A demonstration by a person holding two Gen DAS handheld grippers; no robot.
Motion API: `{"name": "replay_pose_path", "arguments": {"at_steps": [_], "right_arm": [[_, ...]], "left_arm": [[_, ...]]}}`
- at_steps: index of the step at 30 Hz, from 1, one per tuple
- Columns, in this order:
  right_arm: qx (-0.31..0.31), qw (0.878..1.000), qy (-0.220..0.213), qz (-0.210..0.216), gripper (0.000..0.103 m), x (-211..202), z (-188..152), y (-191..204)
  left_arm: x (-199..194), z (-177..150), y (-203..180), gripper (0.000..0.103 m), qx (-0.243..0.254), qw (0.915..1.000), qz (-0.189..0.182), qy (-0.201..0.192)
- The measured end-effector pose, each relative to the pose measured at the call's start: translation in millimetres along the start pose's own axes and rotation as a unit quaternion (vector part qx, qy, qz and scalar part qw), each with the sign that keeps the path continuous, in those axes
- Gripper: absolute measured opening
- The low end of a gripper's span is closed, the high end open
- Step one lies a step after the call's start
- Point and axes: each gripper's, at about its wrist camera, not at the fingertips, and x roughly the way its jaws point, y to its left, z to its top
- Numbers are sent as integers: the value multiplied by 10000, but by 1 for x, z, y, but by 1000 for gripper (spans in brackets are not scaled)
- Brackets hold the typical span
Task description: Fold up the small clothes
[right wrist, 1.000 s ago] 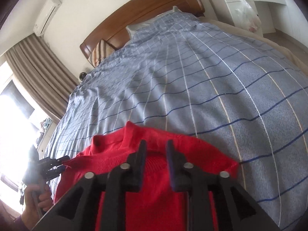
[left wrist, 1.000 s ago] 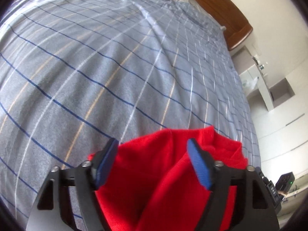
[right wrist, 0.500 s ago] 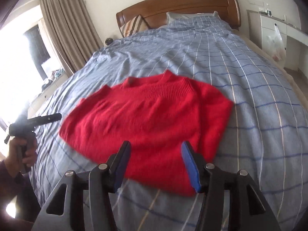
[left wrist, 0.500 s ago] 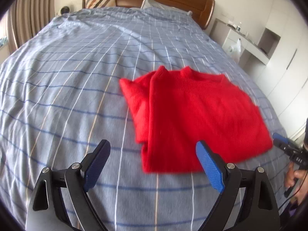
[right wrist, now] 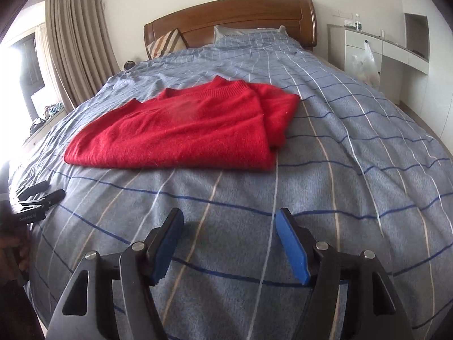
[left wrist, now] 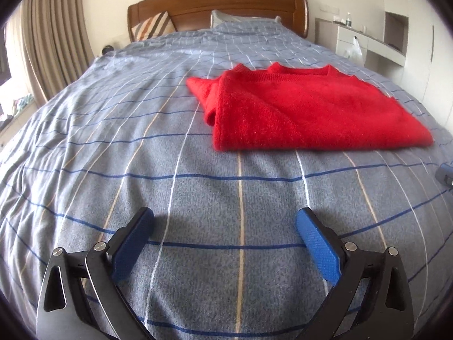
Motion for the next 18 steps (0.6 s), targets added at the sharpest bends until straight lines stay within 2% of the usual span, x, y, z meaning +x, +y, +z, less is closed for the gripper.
{"name": "replay_pose_path", "arguments": {"at_steps": [4,9,18], "right_arm": [[48,10000,2,10,69,5,-5,-2],[107,9999,-22,65,70,6,-8,-3],[82,9999,-56,39,70,5,-10,-1]], "left_arm": [[4,-3,5,103,-154,9997,-191,33],[4,-6,0,103,-57,10000,-66,-33],[3,-9,0,103,-77,9999,-81,-67]]}}
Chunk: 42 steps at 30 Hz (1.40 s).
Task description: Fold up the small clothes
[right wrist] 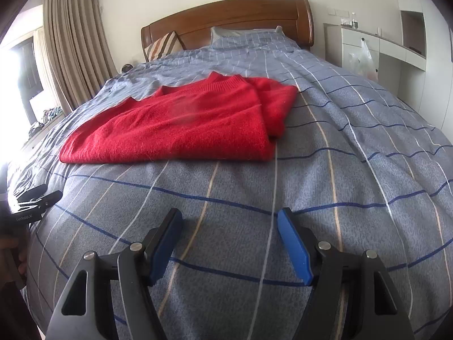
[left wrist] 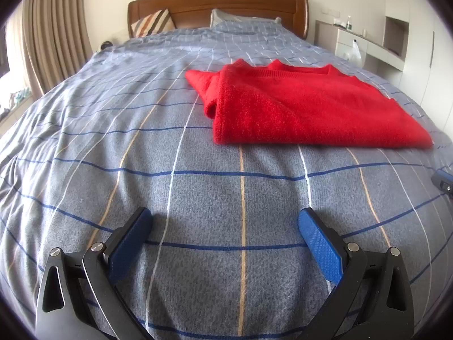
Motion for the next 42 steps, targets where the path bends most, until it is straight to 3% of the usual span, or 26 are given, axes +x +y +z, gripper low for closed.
{"name": "replay_pose_path", "arguments": {"at_steps": [39,42], "right_arm": [[10,10000,-4,-9,70,0,-1,0],[48,9999,120,-40,70,0,3,-1]], "left_arm": [[-1,-1,-1,103,10,10000,19,-22],[-1,1,1,102,5,9999,-39,157]]}}
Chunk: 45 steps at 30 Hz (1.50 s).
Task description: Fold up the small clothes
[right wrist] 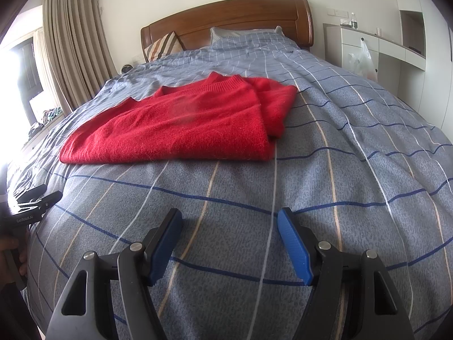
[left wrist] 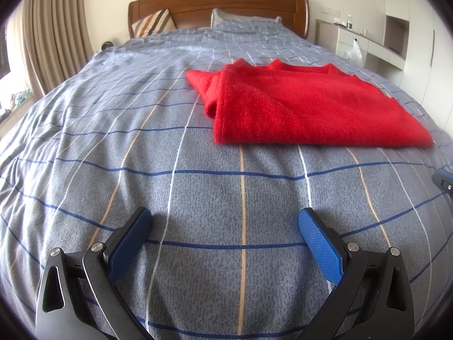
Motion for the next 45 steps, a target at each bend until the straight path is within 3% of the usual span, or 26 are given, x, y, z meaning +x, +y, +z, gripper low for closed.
{"name": "replay_pose_path", "arguments": {"at_steps": [2,3,6,12,16,17,18,19,20,22,24,28,32,35,36,39,41,43,45], "right_arm": [[122,9997,205,96,69,-5,15,-3],[250,9993,98,247,69,-12,25,-9],[541,9981,-130,261,72,-21,63,-32],[1758,9799,635,703,73,49,110,-84],[2251,9619,918,1250,74,84,112,-80],[2173,9623,1052,1256,68,91,113,-72],[1996,9661,1234,1077,55,97,114,-62],[1860,9688,1370,895,15,100,116,-55],[1833,9698,1388,814,14,99,119,-50],[1672,9755,1211,757,14,85,136,-32],[1418,9796,1028,983,14,70,160,-4],[650,9828,989,1417,14,54,204,86],[-49,9772,1251,1712,14,74,210,179],[-409,9746,1396,1703,14,103,196,231],[-425,9723,1481,1759,15,113,187,242],[-63,9480,2013,2465,43,137,165,255],[110,9367,1968,2896,45,129,164,254],[35,9340,1758,3110,46,109,169,244],[-119,9441,1468,2951,46,91,178,233]], "left_arm": [[-5,10,8,101,-54,9989,-218,404],[-13,14,15,101,-160,9982,-384,440],[-41,26,42,102,-514,9961,-713,72],[-39,31,79,101,-867,9959,-261,-4],[-25,7,97,101,-1159,9931,-144,139],[-23,0,99,101,-1166,9930,-106,142],[-22,-7,100,101,-1126,9936,-60,107],[-23,-12,100,101,-1046,9945,-2,32],[-26,-16,100,101,-961,9953,42,-49],[-30,-15,102,101,-914,9957,73,-155],[-33,-12,109,101,-1041,9941,81,-293],[-31,-8,131,101,-1484,9882,-9,-372],[-31,-8,147,101,-1805,9826,-72,-429],[-29,-10,149,101,-1870,9815,-95,-411],[-29,-12,149,101,-1856,9818,-85,-398],[-27,-11,146,101,-1775,9835,-19,-348],[-27,-11,146,101,-1759,9838,-13,-335],[-27,-11,147,101,-1815,9828,-45,-334],[-25,-10,149,101,-1907,9810,-91,-337]]}}
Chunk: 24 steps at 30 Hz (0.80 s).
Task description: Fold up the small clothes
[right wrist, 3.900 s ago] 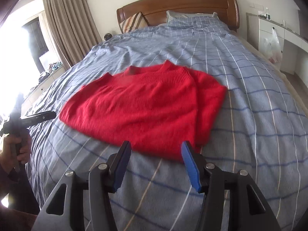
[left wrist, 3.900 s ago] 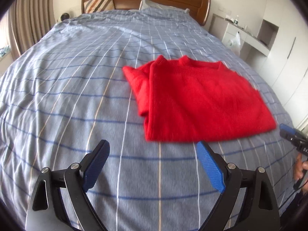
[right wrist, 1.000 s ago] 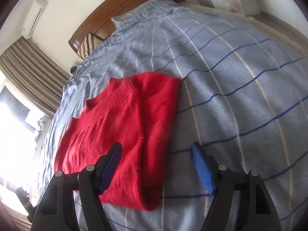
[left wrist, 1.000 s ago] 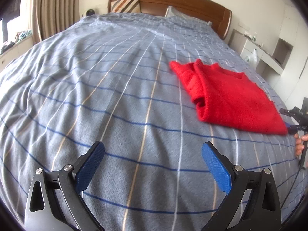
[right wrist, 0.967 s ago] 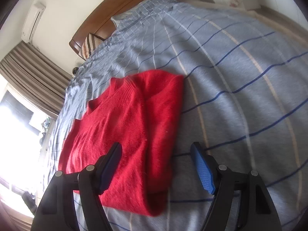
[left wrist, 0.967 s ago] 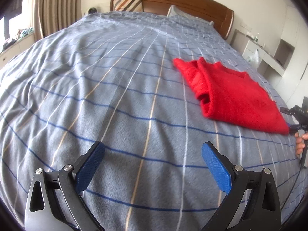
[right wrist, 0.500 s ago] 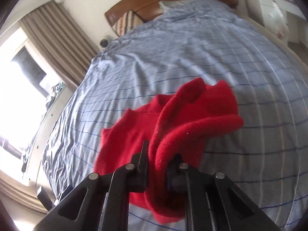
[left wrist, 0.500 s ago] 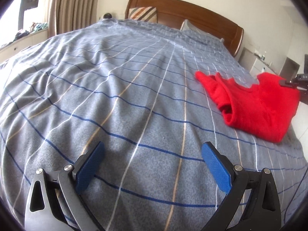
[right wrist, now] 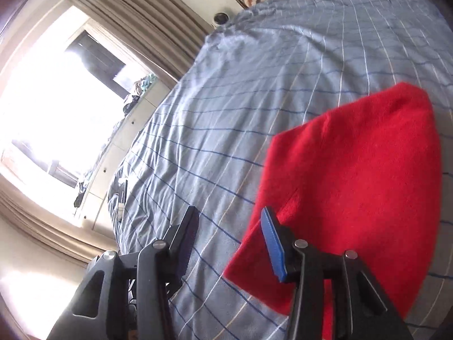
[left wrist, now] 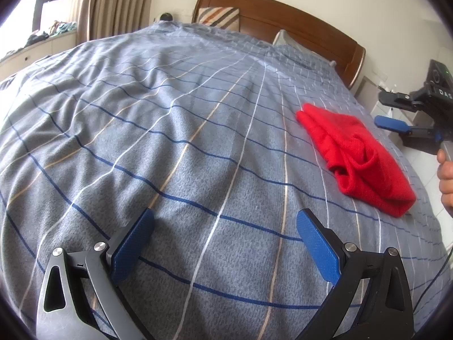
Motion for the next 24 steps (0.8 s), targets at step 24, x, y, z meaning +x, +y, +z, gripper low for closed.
{"name": "replay_pose_path", "arguments": {"at_steps": [24], "right_arm": [[-304,9902,201,-1345,35,-40,-69,-49]], "left_arm": [[5,-6,-9,101,230,9995,189,73]]}}
